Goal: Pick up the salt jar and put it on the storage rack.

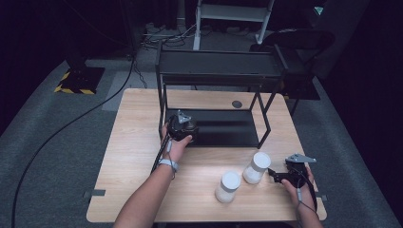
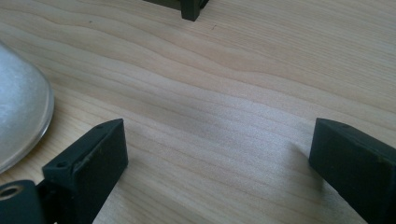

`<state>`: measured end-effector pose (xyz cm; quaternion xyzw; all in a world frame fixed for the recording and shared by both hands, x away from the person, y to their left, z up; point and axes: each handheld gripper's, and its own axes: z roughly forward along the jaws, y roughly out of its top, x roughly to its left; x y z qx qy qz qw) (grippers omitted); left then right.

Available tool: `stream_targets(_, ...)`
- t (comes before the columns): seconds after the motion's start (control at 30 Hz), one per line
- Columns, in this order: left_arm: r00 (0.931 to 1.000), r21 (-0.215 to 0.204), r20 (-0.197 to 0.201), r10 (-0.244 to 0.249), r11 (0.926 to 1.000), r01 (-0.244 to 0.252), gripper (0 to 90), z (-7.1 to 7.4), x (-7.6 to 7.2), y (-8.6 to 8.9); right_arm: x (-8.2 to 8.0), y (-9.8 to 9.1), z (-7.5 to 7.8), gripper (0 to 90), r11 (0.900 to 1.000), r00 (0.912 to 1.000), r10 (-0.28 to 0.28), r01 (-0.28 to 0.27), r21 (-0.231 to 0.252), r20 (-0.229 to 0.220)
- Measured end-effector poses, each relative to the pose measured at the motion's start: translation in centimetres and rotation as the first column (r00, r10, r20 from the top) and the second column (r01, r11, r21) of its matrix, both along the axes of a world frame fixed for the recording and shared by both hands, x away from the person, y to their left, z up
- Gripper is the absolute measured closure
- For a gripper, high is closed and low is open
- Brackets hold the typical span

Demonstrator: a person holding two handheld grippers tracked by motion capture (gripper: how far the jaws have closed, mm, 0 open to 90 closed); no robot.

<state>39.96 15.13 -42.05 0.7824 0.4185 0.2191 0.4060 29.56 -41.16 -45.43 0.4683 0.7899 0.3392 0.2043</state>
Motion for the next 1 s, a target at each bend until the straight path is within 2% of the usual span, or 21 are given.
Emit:
stream_targets(0.07,1.0000,-0.016,0.000,0.002,0.9999,-0.002,17.6,0.2,0.0,0.2,0.0,0.0,0.0,3.9,1.0000,1.0000,-0.001,0.001,0.000,-0.001)
stream_targets(0.17,0.9998,-0.025,0.017,0.006,0.9997,-0.006,13.9,0.6,-0.4,0.2,0.0,0.0,0.0,3.9,1.0000,1.0000,-0.001,0.001,0.000,-0.001)
stream_targets(0.27,0.9993,-0.033,0.037,0.001,0.9995,0.001,12.8,1.1,-0.9,0.5,0.0,0.0,0.0,3.9,1.0000,1.0000,-0.001,0.001,0.000,-0.001)
stream_targets(0.43,0.9989,-0.048,0.044,-0.013,0.9987,0.015,11.1,1.9,-1.6,0.9,0.0,-0.1,0.0,3.9,1.0000,1.0000,0.005,-0.005,-0.001,-0.001)
stream_targets(0.6,0.9968,-0.047,0.076,-0.024,0.9985,0.028,10.0,3.0,-3.1,1.3,0.0,-0.3,0.0,3.9,0.9998,0.9998,0.018,-0.018,-0.001,0.000)
stream_targets(0.77,0.9953,-0.067,0.092,-0.030,0.9971,0.036,5.7,3.8,-4.4,1.9,0.1,-0.4,0.0,3.9,0.9997,0.9997,0.024,-0.024,-0.001,0.000)
stream_targets(1.0,0.9909,-0.052,0.129,-0.040,0.9976,0.047,2.0,4.5,-6.6,2.8,0.2,-0.5,0.0,3.9,0.9995,0.9995,0.033,-0.033,-0.002,-0.001)
